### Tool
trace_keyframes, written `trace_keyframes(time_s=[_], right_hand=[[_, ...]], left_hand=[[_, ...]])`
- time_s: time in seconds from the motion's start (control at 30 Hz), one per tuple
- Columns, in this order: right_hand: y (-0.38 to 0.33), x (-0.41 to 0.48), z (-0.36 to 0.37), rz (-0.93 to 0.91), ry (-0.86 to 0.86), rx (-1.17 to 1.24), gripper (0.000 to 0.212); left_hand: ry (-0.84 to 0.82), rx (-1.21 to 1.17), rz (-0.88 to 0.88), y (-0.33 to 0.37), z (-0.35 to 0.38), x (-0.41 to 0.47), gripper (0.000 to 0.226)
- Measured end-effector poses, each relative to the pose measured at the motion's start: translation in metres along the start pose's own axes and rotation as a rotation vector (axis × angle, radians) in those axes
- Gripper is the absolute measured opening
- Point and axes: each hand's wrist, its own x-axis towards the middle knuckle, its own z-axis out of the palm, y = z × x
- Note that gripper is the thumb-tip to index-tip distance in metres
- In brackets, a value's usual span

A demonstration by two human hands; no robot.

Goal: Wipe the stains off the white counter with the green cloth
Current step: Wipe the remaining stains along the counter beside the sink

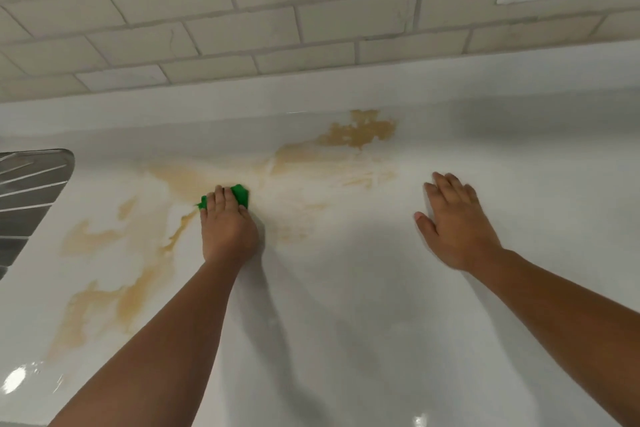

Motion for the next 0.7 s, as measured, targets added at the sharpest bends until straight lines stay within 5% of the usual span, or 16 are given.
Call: trace_keyframes(time_s=[0.4,0.7], right_hand=[[0.002,0.001,0.0,-0.002,0.002,0.018,0.069],[0.002,-0.003,-0.002,0.002,-0.023,0.031,0.071]], left_hand=[[-0.199,-0.093,0.89,0.091,0.018,-0.01,0.056],[-0.211,-0.155,0.984,0.032,0.002,-0.074,0.05]])
